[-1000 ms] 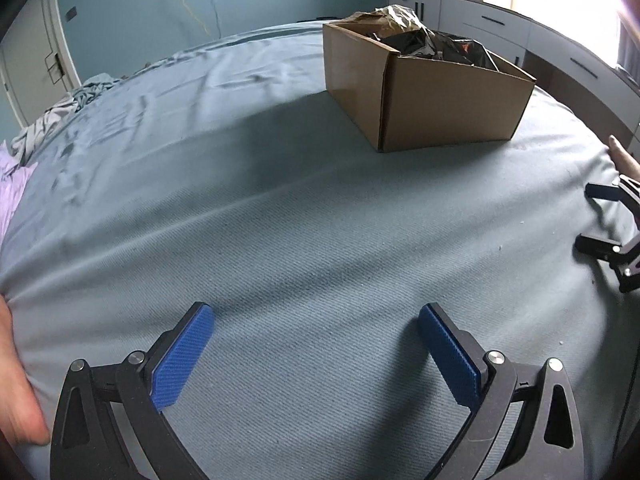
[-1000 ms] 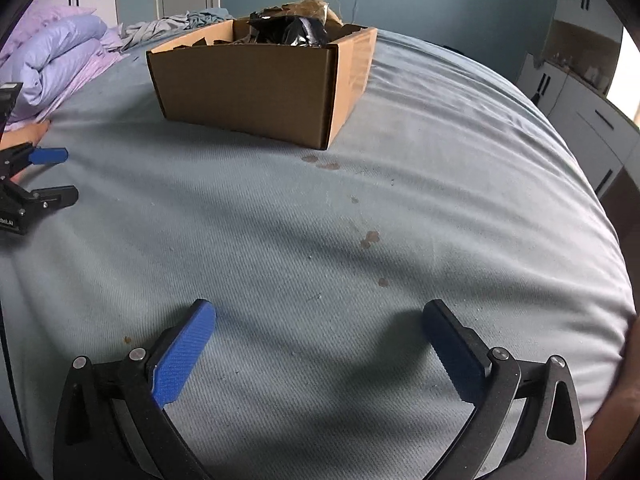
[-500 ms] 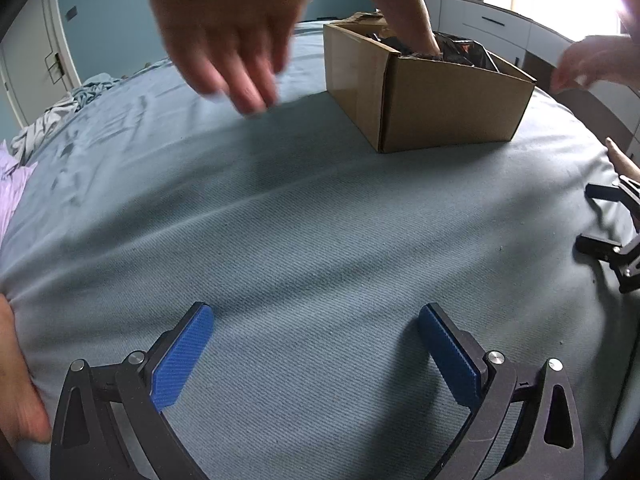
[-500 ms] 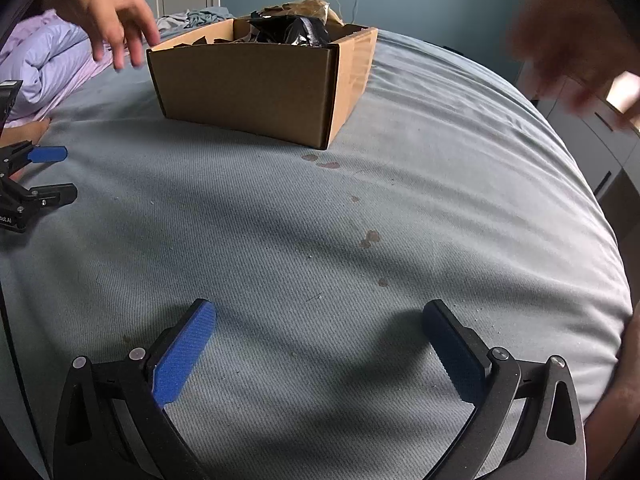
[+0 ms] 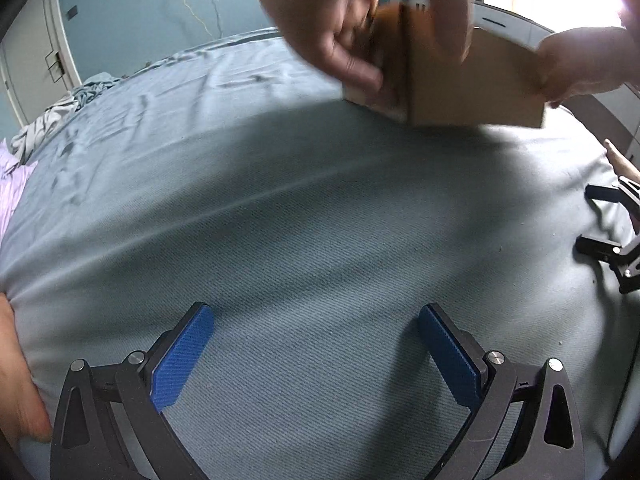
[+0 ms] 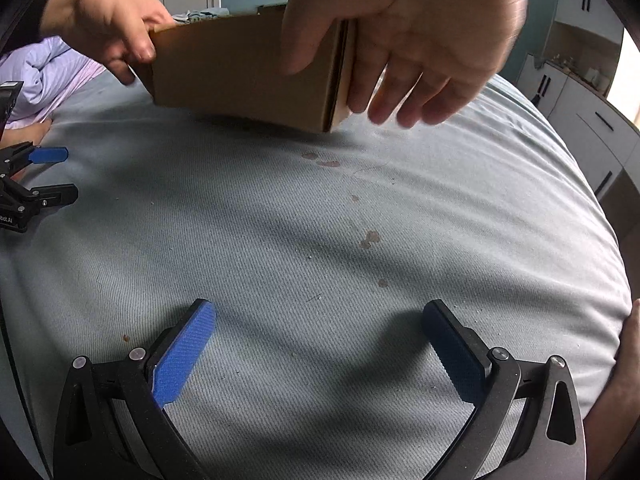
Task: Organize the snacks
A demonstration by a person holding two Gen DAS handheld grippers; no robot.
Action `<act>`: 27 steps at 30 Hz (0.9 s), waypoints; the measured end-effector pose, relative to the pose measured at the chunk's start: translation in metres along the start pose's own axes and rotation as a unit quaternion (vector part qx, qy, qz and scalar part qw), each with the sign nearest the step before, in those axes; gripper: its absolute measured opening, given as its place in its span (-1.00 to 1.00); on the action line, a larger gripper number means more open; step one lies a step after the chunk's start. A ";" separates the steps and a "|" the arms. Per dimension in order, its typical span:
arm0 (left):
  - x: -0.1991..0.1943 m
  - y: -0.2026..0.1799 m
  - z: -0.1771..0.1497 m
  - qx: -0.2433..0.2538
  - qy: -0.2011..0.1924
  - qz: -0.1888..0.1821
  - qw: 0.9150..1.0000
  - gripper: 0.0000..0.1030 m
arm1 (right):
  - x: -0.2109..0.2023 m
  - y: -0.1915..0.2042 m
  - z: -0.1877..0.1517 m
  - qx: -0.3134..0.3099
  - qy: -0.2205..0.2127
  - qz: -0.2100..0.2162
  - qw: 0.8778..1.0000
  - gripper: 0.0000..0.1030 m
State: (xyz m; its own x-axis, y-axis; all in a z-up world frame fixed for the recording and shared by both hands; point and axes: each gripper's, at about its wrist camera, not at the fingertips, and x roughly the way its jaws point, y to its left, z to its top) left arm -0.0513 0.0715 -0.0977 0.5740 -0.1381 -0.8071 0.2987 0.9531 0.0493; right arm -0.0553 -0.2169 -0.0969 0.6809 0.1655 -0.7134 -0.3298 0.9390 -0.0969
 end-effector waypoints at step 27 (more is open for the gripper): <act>-0.001 -0.001 0.000 0.000 0.000 -0.001 1.000 1.00 | -0.002 0.001 -0.001 0.000 0.001 -0.001 1.000 1.00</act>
State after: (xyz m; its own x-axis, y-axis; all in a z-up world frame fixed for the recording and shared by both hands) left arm -0.0518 0.0710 -0.0967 0.5731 -0.1389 -0.8076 0.2990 0.9530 0.0482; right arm -0.0573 -0.2167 -0.0962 0.6808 0.1635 -0.7140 -0.3283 0.9395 -0.0980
